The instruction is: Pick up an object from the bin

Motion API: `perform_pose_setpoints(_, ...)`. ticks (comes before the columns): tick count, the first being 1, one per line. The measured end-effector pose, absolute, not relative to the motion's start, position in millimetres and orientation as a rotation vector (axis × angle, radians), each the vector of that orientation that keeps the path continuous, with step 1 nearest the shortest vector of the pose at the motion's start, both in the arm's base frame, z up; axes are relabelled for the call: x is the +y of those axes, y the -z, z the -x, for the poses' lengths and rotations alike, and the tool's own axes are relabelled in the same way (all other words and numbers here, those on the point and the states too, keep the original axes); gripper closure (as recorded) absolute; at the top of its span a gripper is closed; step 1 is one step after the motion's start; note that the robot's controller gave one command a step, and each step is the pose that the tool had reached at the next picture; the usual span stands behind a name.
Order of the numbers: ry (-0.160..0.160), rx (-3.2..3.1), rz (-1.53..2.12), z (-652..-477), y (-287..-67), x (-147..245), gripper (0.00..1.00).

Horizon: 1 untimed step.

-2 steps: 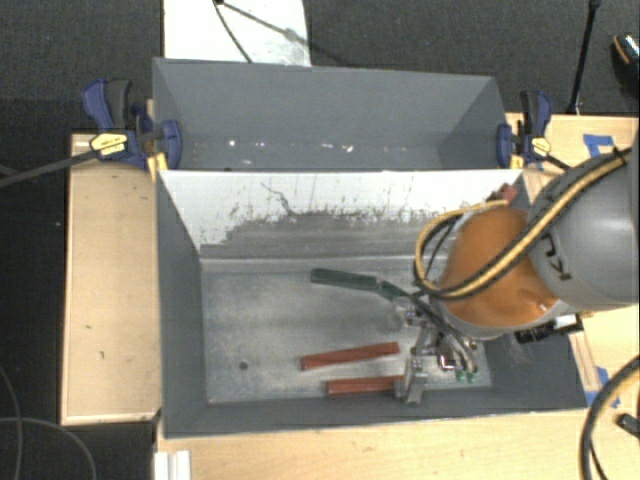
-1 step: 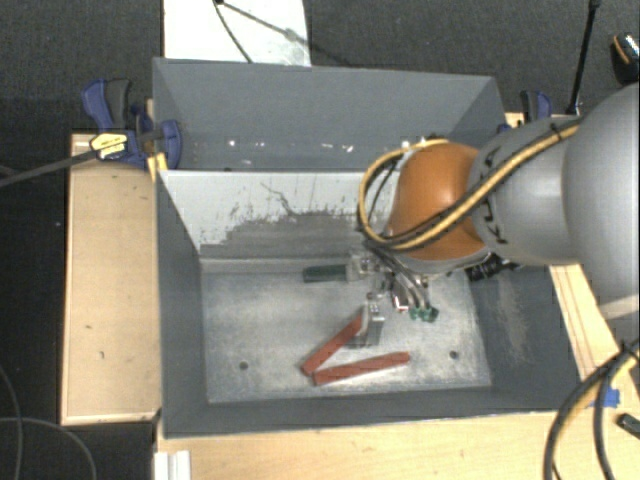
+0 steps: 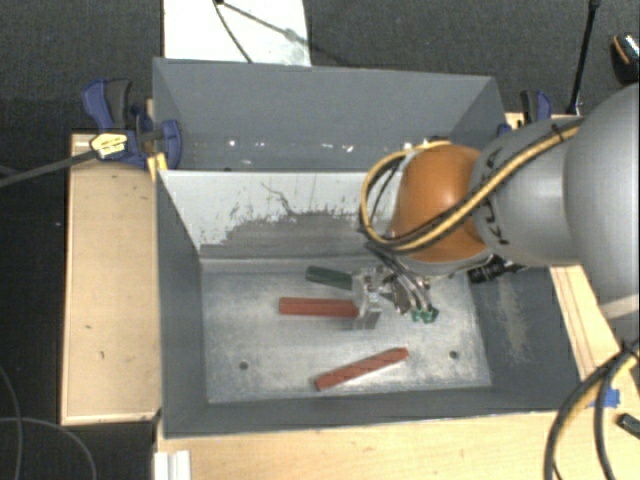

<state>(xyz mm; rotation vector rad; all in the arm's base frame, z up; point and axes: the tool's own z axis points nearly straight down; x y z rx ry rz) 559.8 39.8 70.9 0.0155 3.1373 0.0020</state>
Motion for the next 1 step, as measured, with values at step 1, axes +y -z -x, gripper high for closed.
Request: perform_pose_setpoints(1,0.0,3.131,-0.039,-548.2,-235.5,10.9,1.0)
